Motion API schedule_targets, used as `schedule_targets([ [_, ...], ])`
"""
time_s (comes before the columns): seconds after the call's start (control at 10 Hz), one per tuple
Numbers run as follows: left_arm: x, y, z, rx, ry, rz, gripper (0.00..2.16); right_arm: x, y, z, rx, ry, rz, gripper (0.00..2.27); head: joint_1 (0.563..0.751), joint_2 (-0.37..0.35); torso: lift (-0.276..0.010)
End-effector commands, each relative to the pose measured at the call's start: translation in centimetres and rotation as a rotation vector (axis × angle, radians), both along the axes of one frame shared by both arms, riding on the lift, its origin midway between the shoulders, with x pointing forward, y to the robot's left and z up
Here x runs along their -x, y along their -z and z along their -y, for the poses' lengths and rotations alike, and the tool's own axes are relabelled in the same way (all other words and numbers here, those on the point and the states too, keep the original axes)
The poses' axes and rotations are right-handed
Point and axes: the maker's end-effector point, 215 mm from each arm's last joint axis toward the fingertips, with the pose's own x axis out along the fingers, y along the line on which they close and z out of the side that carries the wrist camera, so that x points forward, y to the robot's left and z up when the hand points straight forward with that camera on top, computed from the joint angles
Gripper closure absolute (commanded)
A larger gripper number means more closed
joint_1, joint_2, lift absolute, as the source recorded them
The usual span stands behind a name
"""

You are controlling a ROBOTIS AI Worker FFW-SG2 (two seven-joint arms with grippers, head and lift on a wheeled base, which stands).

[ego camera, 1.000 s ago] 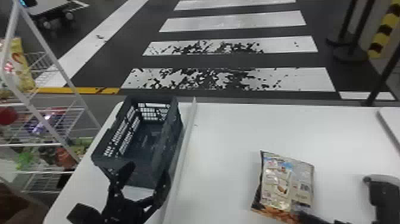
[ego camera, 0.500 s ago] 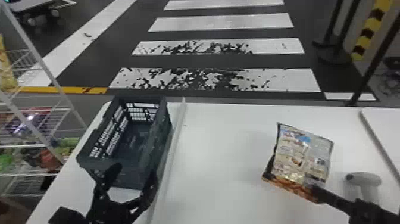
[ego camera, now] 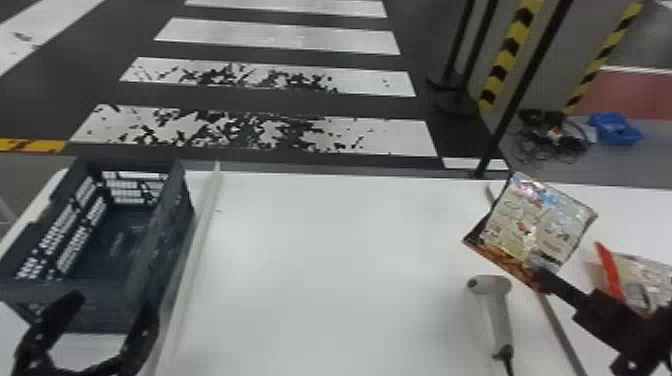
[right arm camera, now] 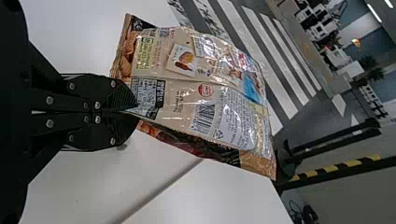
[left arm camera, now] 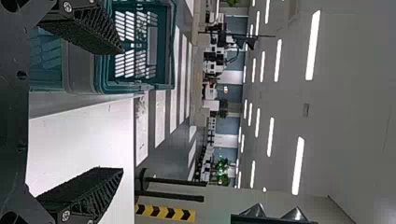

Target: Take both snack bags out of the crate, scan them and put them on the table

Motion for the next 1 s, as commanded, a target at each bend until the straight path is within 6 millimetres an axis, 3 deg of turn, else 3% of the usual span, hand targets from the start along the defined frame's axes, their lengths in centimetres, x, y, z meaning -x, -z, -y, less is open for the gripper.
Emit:
schedule_targets([
  [0.0, 0.4, -0.1, 0.2, -0.005, 0.002, 0.000, 0.10, 0.5, -0.2, 5.5, -0.002, 0.130, 0.042, 2.26, 0.695, -0.166, -0.092],
  [0.2, 0.7, -0.1, 0.5, -0.010, 0.007, -0.003, 0.10, 2.6, 0.3, 12.6, -0.004, 0.297, 0.064, 2.26, 0.695, -0.246, -0.092],
  [0.4, 1.1, 0.0, 0.7, -0.015, 0.010, -0.007, 0.10, 4.4, 1.2, 18.1, 0.019, 0.460, 0.120, 2.26, 0.695, -0.350, -0.092],
  [0.9, 1.5, -0.1, 1.2, -0.011, 0.010, -0.004, 0.10, 5.9, 5.3, 23.5, 0.022, 0.610, 0.119, 2.26, 0.695, -0.350, -0.092],
])
